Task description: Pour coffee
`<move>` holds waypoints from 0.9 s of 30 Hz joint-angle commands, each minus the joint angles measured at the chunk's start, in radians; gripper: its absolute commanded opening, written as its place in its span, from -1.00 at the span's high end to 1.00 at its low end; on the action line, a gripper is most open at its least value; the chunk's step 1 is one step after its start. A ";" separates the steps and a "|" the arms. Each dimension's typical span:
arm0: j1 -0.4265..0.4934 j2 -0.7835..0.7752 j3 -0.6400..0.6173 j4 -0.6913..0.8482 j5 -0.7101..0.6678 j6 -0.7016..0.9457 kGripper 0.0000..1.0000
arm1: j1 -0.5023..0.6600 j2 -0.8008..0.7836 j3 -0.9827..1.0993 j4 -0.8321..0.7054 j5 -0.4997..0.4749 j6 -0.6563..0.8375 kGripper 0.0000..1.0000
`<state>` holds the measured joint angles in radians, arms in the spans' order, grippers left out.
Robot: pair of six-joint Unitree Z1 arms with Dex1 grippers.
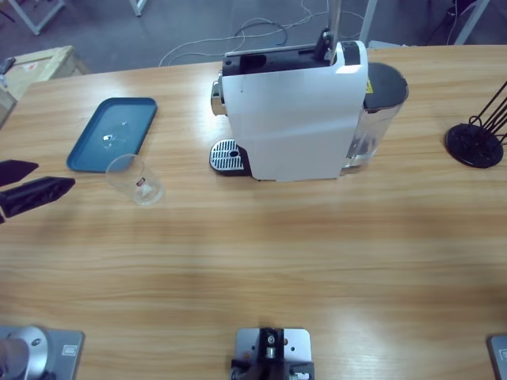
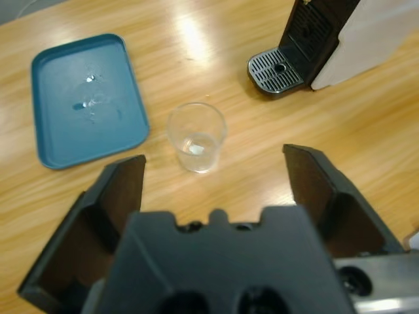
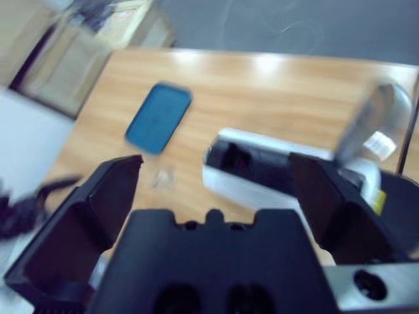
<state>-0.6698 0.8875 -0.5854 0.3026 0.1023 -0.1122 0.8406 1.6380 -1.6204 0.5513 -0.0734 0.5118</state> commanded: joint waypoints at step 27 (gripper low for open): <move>-0.010 -0.010 0.035 -0.011 0.002 0.010 -0.77 | 0.000 -0.059 0.226 -0.153 -0.256 -0.226 1.00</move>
<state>-0.6701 0.8875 -0.5848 0.3026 0.1023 -0.1122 0.7244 1.5009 -1.4240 0.4729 -0.2972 0.2215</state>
